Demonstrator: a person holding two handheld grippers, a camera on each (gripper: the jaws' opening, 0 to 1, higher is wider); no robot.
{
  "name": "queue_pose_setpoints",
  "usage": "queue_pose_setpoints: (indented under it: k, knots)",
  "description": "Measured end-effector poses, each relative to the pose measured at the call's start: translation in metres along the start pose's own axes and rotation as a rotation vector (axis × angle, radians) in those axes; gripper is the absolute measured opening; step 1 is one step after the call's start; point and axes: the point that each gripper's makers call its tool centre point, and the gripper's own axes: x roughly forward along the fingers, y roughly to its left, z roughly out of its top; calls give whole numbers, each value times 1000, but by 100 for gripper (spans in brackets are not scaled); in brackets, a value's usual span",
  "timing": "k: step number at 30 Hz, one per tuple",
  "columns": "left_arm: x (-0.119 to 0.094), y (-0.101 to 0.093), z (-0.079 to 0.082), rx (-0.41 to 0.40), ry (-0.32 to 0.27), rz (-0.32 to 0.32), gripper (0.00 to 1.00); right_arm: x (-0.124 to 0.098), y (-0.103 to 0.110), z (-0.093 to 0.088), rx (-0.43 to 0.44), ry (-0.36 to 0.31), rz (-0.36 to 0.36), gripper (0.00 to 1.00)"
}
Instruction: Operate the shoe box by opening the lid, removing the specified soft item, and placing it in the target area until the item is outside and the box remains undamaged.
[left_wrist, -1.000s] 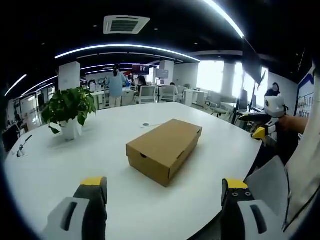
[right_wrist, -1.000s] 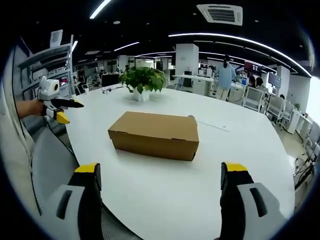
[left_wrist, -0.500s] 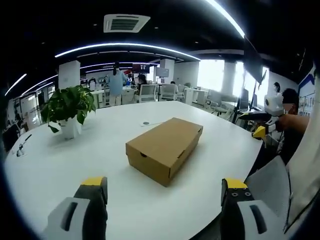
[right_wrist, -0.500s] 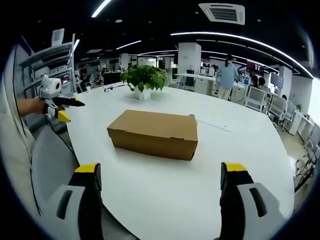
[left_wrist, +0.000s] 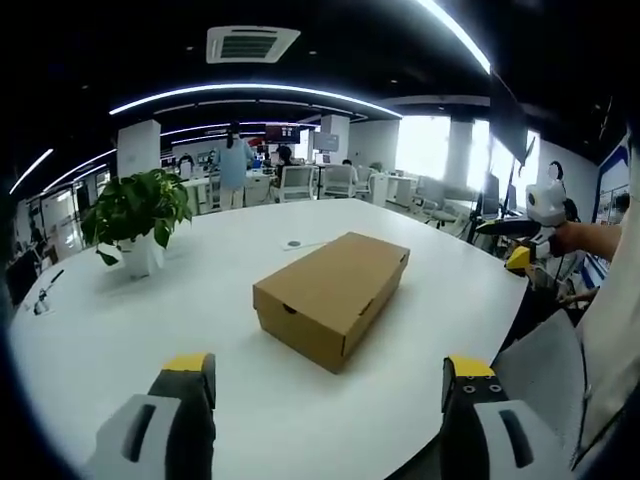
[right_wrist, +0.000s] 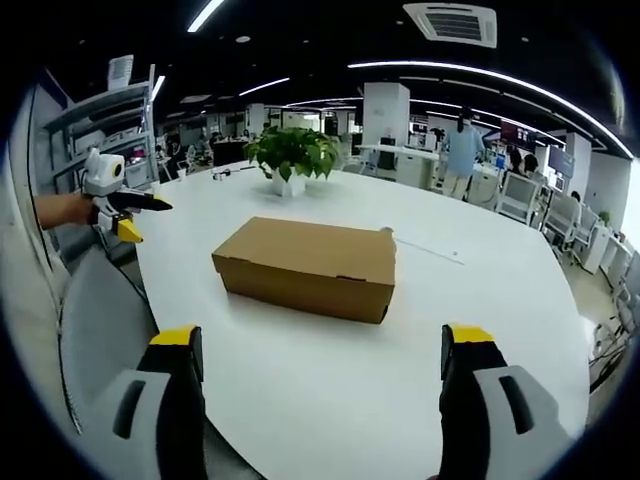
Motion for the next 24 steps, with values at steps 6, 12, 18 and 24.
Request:
queue_pose_setpoints:
  k: [6, 12, 18, 24]
  knots:
    - [6, -1, 2, 1, 5, -4, 95, 4, -6, 0, -3, 7, 16, 93]
    - [11, -2, 0, 6, 16, -12, 95, 10, -10, 0, -7, 15, 35, 92]
    - [16, -3, -1, 11, 24, -16, 94, 16, -11, -2, -12, 27, 59, 91]
    - [23, -5, -5, 12, 38, -25, 93, 25, -13, -5, -18, 42, 83, 89]
